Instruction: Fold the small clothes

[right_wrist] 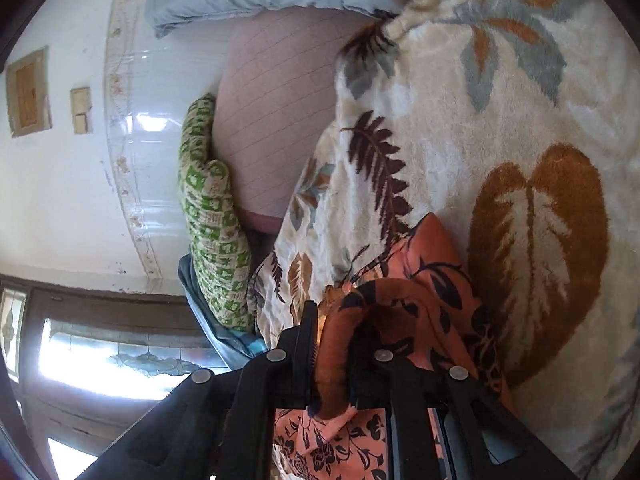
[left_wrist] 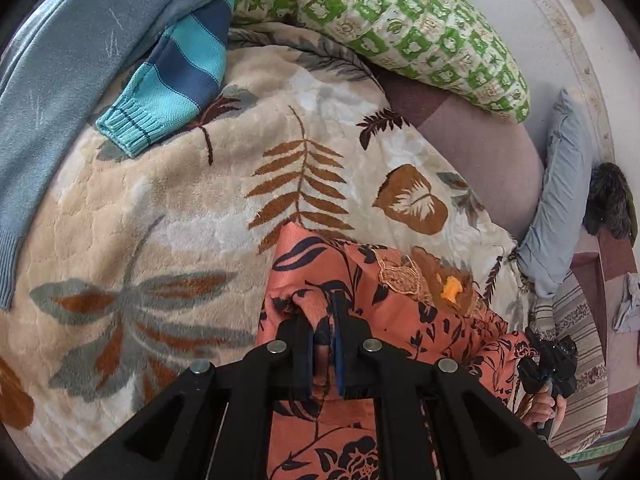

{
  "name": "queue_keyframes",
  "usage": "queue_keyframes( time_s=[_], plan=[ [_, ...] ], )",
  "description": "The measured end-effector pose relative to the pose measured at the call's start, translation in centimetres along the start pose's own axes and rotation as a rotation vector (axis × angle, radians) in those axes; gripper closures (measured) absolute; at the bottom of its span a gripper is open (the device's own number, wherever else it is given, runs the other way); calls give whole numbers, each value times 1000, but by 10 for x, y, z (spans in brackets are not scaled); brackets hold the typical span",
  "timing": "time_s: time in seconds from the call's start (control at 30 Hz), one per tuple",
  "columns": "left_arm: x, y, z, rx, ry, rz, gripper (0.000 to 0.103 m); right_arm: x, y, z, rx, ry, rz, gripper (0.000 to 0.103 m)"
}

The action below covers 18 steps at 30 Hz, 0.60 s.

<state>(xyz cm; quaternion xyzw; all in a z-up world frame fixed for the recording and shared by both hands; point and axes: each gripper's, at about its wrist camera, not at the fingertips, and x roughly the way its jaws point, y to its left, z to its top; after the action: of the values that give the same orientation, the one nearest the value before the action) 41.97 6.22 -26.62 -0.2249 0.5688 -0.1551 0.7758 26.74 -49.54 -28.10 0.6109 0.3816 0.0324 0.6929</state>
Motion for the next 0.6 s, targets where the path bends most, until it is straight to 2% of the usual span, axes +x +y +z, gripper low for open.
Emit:
queue_keyframes(
  time_s=[0.03, 0.07, 0.1, 0.13, 0.17, 0.23, 0.3, 0.33, 0.4, 0.47, 0.53, 0.6],
  plan=[
    [5, 4, 3, -19, 8, -10, 95, 7, -9, 8, 23, 21, -12, 83],
    [9, 8, 5, -37, 14, -25, 95, 10, -17, 15, 40, 24, -12, 71],
    [9, 12, 6, -52, 12, -46, 95, 8, -25, 20, 55, 13, -7, 64],
    [7, 15, 7, -67, 7, -76, 95, 4, -31, 25, 74, 0, 13, 46],
    [3, 19, 8, -79, -4, -109, 94, -4, -37, 28, 93, -17, 58, 38],
    [-9, 23, 9, -99, -38, -150, 89, -29, -42, 30, 104, -100, 126, 33],
    [-30, 28, 6, -118, -120, -141, 63, -55, -39, 26, 74, -178, 111, 28],
    [-43, 28, 3, -121, -167, -131, 41, -64, -33, 22, 43, -185, 90, 28],
    [-68, 28, -6, -113, -262, -140, 37, -72, -15, 9, -48, -169, 25, 28],
    [-85, 23, -18, -80, -305, -136, 36, -66, 10, -10, -180, -130, -67, 28],
    [-89, 12, -32, -16, -297, -128, 34, -49, 34, -36, -312, -77, -151, 28],
    [-80, -2, -52, 52, -250, -130, 34, -19, 54, -65, -434, -24, -228, 28]
  ],
)
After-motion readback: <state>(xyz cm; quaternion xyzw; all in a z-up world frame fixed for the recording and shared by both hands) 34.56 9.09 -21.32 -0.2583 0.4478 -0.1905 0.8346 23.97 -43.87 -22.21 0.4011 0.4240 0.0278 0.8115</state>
